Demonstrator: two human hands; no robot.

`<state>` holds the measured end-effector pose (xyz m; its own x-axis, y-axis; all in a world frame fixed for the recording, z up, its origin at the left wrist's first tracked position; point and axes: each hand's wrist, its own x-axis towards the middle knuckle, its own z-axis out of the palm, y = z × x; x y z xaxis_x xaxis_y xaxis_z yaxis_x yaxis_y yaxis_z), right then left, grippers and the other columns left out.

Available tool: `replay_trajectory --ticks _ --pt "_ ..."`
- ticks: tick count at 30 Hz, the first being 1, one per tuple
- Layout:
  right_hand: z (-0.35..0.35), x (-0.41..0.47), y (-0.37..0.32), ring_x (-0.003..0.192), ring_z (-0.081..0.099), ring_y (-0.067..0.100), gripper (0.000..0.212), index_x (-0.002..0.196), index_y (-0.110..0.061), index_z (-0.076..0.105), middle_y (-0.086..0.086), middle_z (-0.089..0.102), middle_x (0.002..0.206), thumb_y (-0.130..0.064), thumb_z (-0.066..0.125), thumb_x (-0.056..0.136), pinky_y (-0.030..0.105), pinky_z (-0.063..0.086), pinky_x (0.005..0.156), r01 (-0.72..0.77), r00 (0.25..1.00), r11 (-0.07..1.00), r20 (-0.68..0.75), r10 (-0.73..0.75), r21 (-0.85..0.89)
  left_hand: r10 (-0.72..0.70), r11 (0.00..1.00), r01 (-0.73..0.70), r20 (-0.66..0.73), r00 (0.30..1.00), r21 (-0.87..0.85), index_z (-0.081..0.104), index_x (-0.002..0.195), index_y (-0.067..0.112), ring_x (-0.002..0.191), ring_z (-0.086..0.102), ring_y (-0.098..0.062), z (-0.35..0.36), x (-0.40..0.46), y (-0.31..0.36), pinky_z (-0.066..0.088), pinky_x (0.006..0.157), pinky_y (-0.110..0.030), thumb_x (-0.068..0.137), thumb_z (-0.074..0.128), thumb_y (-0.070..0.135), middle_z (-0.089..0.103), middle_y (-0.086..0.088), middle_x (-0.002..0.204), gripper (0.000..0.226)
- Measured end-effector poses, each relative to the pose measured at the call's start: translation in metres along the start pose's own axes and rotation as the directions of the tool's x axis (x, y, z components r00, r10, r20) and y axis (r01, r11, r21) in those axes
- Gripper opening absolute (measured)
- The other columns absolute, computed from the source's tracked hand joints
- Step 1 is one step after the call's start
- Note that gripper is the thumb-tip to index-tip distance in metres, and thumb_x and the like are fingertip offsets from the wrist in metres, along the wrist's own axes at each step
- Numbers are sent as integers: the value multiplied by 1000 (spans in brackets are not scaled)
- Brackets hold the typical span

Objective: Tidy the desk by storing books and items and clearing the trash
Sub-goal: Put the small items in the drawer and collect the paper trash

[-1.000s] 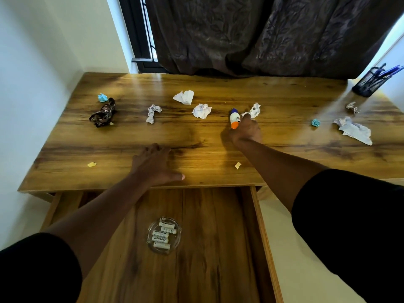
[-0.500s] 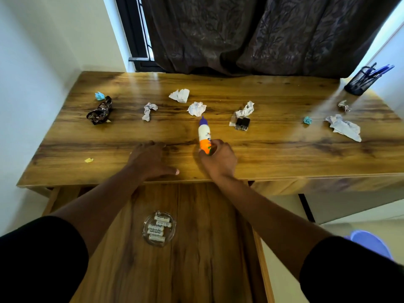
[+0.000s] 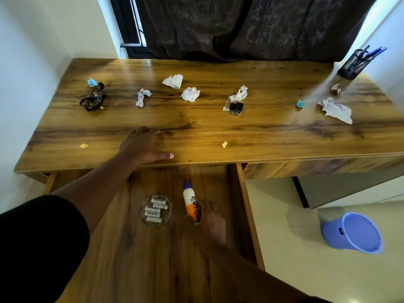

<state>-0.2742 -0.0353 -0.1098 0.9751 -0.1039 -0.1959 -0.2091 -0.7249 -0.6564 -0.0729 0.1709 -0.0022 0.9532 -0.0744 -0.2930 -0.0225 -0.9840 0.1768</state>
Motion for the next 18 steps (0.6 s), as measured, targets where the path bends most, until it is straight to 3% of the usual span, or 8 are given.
replay_trajectory --ticks 12,18 --pt "32 21 -4 110 63 21 63 138 -25 46 1 58 130 -51 68 86 36 56 84 -39 997 995 57 45 -89 -34 998 33 -20 999 -56 32 154 38 153 21 -33 1 1 4 28 118 -56 58 73 85 24 -2 167 115" --pt "34 22 -2 107 63 18 71 140 -29 42 -3 59 129 -63 66 82 31 53 78 -28 999 995 31 31 -90 -46 998 44 -36 998 -42 36 151 40 150 26 -33 -1 2 4 33 113 -57 54 75 86 27 0 165 114"
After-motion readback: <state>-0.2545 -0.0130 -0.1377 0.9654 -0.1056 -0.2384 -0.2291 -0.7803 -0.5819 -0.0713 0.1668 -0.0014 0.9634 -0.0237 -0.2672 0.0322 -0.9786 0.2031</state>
